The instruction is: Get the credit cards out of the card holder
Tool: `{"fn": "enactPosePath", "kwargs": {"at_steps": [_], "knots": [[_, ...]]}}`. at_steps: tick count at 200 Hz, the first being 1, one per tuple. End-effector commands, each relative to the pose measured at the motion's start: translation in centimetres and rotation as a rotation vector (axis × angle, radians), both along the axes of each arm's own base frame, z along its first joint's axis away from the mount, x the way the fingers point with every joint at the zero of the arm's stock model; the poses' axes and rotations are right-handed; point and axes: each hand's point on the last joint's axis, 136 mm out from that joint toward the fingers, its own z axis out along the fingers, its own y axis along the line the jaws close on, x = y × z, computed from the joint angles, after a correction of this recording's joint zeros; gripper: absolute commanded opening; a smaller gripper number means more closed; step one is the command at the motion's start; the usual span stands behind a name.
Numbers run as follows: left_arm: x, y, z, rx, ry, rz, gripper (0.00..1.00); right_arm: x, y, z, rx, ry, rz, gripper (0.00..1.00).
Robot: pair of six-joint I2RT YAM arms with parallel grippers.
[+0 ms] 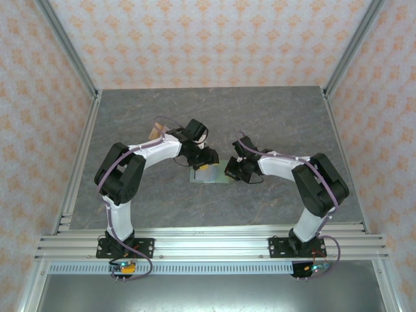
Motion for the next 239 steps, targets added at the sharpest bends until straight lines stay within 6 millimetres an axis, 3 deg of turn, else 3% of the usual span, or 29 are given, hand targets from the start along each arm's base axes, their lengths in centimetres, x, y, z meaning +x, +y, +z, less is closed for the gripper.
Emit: {"fn": "enactPosePath", "kwargs": {"at_steps": [1, 34, 40, 64, 92, 96, 126, 150, 170, 207, 239], "knots": [[0.4, -2.2, 2.4, -0.109, -0.045, -0.016, 0.52, -0.1, -1.4, -0.7, -0.045, -0.013, -0.035, 0.0], [0.7, -4.1, 3.6, -0.155, -0.064, -0.041, 0.53, 0.5, -2.1, 1.2, -0.008, -0.084, -0.077, 0.0], [0.7, -4.3, 2.5, -0.144, -0.043, -0.045, 0.54, 0.6, -2.3, 1.5, -0.009, -0.095, -0.086, 0.0], [1.3, -3.9, 2.7, -0.106, -0.063, -0.032, 0.55, 0.6, -3.1, 2.6, -0.006, -0.142, -0.113, 0.05], [1.9, -2.0, 2.8, -0.043, -0.078, 0.007, 0.55, 0.6, -2.5, 4.5, 0.04, -0.197, -0.079, 0.14], [2.0, -1.6, 3.9, -0.046, -0.102, 0.014, 0.55, 0.6, -2.2, 4.8, 0.047, -0.205, -0.069, 0.15], [2.1, 3.0, 3.5, 0.055, -0.105, 0.108, 0.55, 0.4, -0.1, 6.0, 0.044, -0.227, 0.021, 0.26], [1.6, 6.6, 2.8, 0.108, -0.086, 0.183, 0.56, 0.3, 1.2, 5.1, 0.007, -0.194, 0.062, 0.29], [1.0, 8.1, 2.4, 0.134, -0.075, 0.2, 0.55, 0.2, 1.8, 3.8, -0.029, -0.154, 0.081, 0.29], [0.1, 8.1, 1.6, 0.132, -0.046, 0.179, 0.55, 0.3, 1.6, 1.5, -0.097, -0.082, 0.082, 0.28], [-0.1, 6.9, 0.8, 0.097, -0.021, 0.15, 0.53, 0.1, 1.2, 0.0, -0.136, -0.037, 0.072, 0.28]]}}
